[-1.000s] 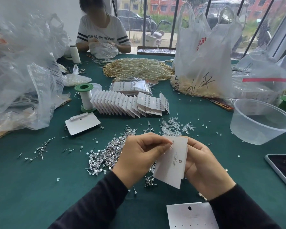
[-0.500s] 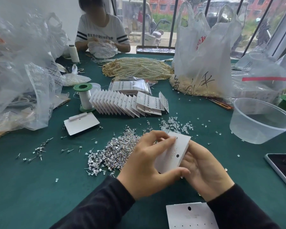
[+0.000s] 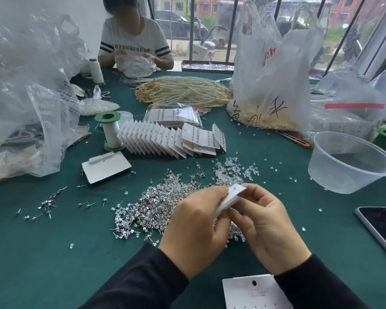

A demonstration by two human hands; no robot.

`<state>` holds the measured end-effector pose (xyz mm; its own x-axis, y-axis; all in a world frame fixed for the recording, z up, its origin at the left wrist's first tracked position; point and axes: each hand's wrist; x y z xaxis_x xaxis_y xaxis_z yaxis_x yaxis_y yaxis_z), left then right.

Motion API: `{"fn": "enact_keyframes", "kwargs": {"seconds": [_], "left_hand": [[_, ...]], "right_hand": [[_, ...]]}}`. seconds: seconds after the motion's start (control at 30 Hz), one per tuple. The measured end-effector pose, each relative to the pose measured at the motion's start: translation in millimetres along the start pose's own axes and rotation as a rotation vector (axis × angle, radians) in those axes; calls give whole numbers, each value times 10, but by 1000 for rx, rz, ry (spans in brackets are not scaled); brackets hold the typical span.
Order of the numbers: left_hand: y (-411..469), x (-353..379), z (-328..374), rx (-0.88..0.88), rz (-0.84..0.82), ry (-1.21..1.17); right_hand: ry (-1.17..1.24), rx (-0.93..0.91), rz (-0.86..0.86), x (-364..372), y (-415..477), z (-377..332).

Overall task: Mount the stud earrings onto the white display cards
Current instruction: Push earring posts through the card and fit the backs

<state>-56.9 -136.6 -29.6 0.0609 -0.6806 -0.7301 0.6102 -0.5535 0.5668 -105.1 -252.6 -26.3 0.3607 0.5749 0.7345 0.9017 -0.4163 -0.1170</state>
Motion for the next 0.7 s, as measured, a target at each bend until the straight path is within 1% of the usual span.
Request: {"fn": "enact_keyframes", "kwargs": {"seconds": [0.1, 0.17, 0.2, 0.23, 0.3, 0.33, 0.37, 0.4, 0.47, 0.53, 0.57, 0.7], "left_hand": [[28, -20, -39, -44, 81, 17], [46, -63, -90, -115, 136, 6], [55, -84, -115, -191, 149, -31], [60, -94, -146, -292, 140, -100], [71, -84, -210, -528, 79, -347], [74, -75, -233, -637, 41, -484], [75, -68, -246, -723, 0, -588], [74, -62, -251, -778, -35, -657], [78, -62, -244, -832, -78, -730], [79, -59, -244, -864, -95, -760], [79, -60, -248, -875, -97, -769], [88, -65, -252, -891, -98, -771]], "right_hand": [[-115, -105, -74, 21, -15, 18], [-185, -153, -130, 4, -8, -71], [-317, -224, -136, -38, 11, -149], [-545, -342, -115, -104, 45, -243], [-1097, -586, -8, -255, 130, -436], [-1305, -630, 42, -324, 171, -512], [-1438, -603, 65, -381, 205, -557], [-1517, -540, 68, -420, 232, -574], [-1606, -441, 35, -475, 272, -547], [-1639, -401, 2, -522, 302, -503], [-1650, -396, 13, -535, 317, -490], [-1630, -498, 150, -562, 417, -513]]}}
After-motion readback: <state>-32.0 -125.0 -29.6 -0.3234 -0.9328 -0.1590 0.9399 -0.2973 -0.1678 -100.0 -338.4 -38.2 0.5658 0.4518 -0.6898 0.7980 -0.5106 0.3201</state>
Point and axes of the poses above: each hand's wrist, its own y-axis towards the middle knuckle, its own x-axis out of the palm, z = x × y, and after that the axes turned 15 degrees about y, right-handed
